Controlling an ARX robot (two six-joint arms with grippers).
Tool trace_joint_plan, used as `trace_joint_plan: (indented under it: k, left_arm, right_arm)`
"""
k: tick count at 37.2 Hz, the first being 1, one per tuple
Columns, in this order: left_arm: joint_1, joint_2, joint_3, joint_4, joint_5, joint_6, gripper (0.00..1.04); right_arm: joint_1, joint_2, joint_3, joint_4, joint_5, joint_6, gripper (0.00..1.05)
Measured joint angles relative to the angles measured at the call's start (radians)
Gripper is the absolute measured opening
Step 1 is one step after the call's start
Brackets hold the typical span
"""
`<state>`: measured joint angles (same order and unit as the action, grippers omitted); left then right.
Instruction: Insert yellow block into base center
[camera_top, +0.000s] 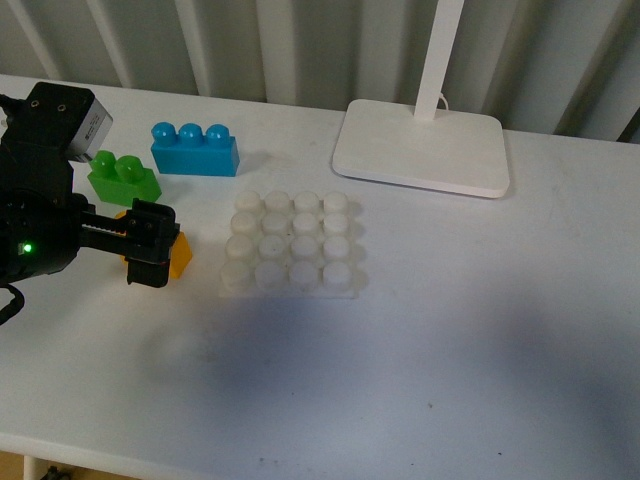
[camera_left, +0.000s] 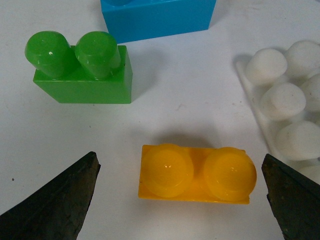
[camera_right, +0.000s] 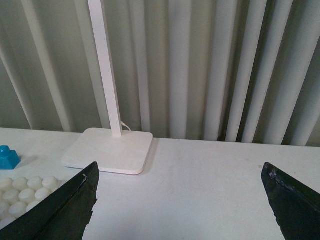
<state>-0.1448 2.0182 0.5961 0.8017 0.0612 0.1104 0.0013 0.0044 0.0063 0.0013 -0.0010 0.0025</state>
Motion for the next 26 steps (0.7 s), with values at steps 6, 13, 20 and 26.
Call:
trace_joint_plan:
  k: [6, 13, 20, 26]
  left_arm:
    - [-0.002, 0.008, 0.004, -0.005, 0.002, 0.004, 0.98]
    - [-0.011, 0.032, 0.018, -0.01, 0.001, 0.006, 0.98]
    - [-0.011, 0.064, 0.047, -0.026, -0.006, 0.006, 0.98]
    - [-0.003, 0.085, 0.073, -0.042, -0.011, 0.006, 0.98]
  right_arm:
    - [0.0, 0.0, 0.0, 0.0, 0.0, 0.0, 0.95]
    - [0.0, 0.0, 0.0, 0.0, 0.0, 0.0, 0.95]
    - [0.0, 0.0, 0.0, 0.0, 0.0, 0.0, 0.95]
    - [0.0, 0.0, 0.0, 0.0, 0.0, 0.0, 0.95]
